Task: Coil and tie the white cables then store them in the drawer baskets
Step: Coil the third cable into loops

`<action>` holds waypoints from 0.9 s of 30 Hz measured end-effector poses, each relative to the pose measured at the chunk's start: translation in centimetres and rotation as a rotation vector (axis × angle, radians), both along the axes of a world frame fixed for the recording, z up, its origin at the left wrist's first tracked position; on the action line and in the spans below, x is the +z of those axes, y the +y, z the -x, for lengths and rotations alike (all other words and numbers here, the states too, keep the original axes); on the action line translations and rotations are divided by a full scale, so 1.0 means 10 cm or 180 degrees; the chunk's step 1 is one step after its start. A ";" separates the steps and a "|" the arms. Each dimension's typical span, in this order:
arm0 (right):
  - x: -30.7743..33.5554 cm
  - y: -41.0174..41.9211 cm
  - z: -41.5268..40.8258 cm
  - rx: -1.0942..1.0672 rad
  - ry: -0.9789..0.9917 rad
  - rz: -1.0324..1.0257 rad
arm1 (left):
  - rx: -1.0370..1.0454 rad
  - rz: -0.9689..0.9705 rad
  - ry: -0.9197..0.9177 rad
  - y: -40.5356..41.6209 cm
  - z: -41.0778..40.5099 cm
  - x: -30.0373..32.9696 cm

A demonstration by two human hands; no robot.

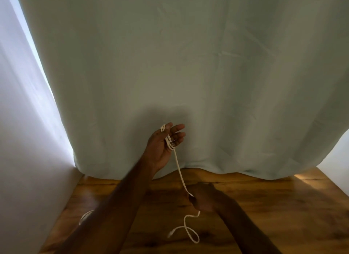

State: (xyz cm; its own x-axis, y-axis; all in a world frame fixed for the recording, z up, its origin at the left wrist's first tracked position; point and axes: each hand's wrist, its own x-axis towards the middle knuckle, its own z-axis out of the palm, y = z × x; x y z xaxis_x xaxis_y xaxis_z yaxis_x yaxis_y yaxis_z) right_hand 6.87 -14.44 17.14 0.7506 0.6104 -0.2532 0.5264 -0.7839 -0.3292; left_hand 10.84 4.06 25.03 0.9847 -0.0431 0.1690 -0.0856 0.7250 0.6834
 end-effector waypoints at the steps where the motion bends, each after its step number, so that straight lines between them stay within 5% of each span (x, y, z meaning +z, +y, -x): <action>1: 0.01 0.00 0.01 0.0062 -0.0051 0.0088 | 0.0022 -0.0004 -0.0035 0.00 -0.01 -0.01; 6: 0.03 -0.04 0.00 0.0270 -0.0437 0.0057 | 0.0452 -0.0614 -0.0115 0.03 -0.03 -0.09; 10: 0.13 -0.09 -0.06 0.0196 -0.0941 -0.0499 | 0.0670 -0.2248 -0.0233 0.08 -0.05 -0.26; 17: 0.35 -0.33 -0.37 -0.0348 -0.1530 -0.1453 | 0.0123 -0.4610 -0.0531 0.09 0.04 -0.51; 23: 0.33 -0.45 -0.53 -0.0830 -0.1439 -0.1347 | -0.0810 -0.4244 -0.0408 0.00 0.19 -0.39; 27: 0.34 -0.56 -0.56 -0.0850 -0.1127 -0.1514 | -0.0843 -0.3787 -0.0403 0.11 0.18 -0.42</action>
